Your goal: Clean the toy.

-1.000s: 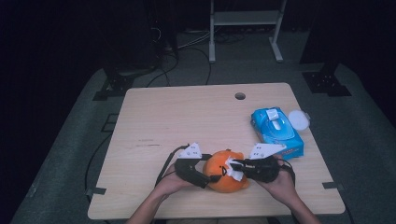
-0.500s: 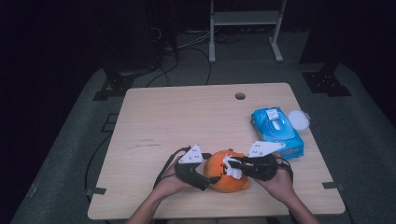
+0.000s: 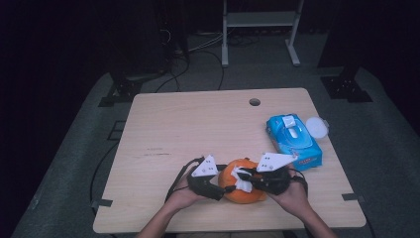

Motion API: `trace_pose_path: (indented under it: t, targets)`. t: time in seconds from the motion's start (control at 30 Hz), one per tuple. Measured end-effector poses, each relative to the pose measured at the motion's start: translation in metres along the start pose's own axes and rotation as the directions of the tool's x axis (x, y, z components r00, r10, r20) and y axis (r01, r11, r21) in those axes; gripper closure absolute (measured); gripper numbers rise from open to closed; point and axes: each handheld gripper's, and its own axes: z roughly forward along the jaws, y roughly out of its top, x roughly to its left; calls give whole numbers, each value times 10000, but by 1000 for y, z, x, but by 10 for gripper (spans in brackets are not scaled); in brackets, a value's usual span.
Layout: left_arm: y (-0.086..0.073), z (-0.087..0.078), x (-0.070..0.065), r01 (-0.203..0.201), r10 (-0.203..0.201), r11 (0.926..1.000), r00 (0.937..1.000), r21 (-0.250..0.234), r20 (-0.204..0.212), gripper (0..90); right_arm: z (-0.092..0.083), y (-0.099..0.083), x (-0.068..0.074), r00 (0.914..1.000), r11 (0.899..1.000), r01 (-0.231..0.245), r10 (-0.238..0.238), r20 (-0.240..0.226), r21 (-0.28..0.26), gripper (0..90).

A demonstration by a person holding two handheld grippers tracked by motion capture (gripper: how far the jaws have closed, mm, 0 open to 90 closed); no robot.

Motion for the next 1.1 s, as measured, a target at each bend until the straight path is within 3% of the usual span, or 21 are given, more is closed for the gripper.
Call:
trace_pose_path:
  t: [0.07, 0.13, 0.23, 0.3, 0.4, 0.5, 0.53, 0.6, 0.63, 0.7, 0.83, 0.93, 1.0, 1.1]
  targets:
    - [0, 1, 0, 13, -13, 10000, 10000, -60, 7, 277, -4, -4, -7, 9997, 9997, -244, 244, 93, -6, 807]
    - [6, 3, -7, -549, 549, 9985, 9985, 45, -56, 276, -3, -3, -3, 9992, 9993, -362, 360, -181, -101, 807]
    - [7, 5, -13, -998, 1001, 9947, 9949, 247, -117, 275, 3, 5, 10, 9980, 9999, 41, -51, -631, -164, 806]
    - [7, 5, -12, -1020, 1025, 9944, 9946, 272, -157, 277, 4, 7, 12, 9982, 9997, 212, -218, -563, -103, 806]
    - [4, 4, -9, -918, 922, 9953, 9957, 302, -111, 280, -1, 4, 2, 9998, 9999, 42, -43, -171, -93, 807]
    - [1, 3, -5, -490, 489, 9985, 9988, 245, 30, 262, -7, -5, -11, 9992, 9992, -397, 396, 62, 26, 807]
    - [1, 3, -3, -130, 126, 9998, 9995, 147, 280, 224, -7, -8, -13, 9990, 9990, -450, 449, 48, 66, 807]
    - [3, 3, 0, 1029, -1019, 9946, 9922, -100, 712, 149, -6, -10, -12, 9989, 9988, -473, 473, -49, 91, 807]
    - [4, 4, 0, 1247, -1234, 9921, 9899, -141, 698, 149, -5, -9, -9, 9990, 9990, -440, 441, -109, 110, 806]
    - [4, 6, -3, 671, -670, 9977, 9969, -9, 417, 195, -4, -5, -3, 9989, 9995, -328, 328, -335, 23, 806]
    - [6, 6, -12, -278, 278, 9994, 9996, 183, -5, 257, 3, 3, 9, 9986, 9999, 137, -132, -515, 89, 804]
    - [4, 5, -12, -409, 409, 9991, 9992, 123, -16, 283, 0, 2, 5, 9989, 9999, 85, -80, -459, 110, 805]
    - [3, 4, -12, -341, 341, 9994, 9994, 76, 2, 285, -4, 0, -1, 10000, 9998, 41, -39, -87, 170, 805]
    - [6, 6, -15, -747, 748, 9971, 9972, 120, -84, 286, -9, -5, -9, 9996, 9996, -229, 225, 192, 189, 805]
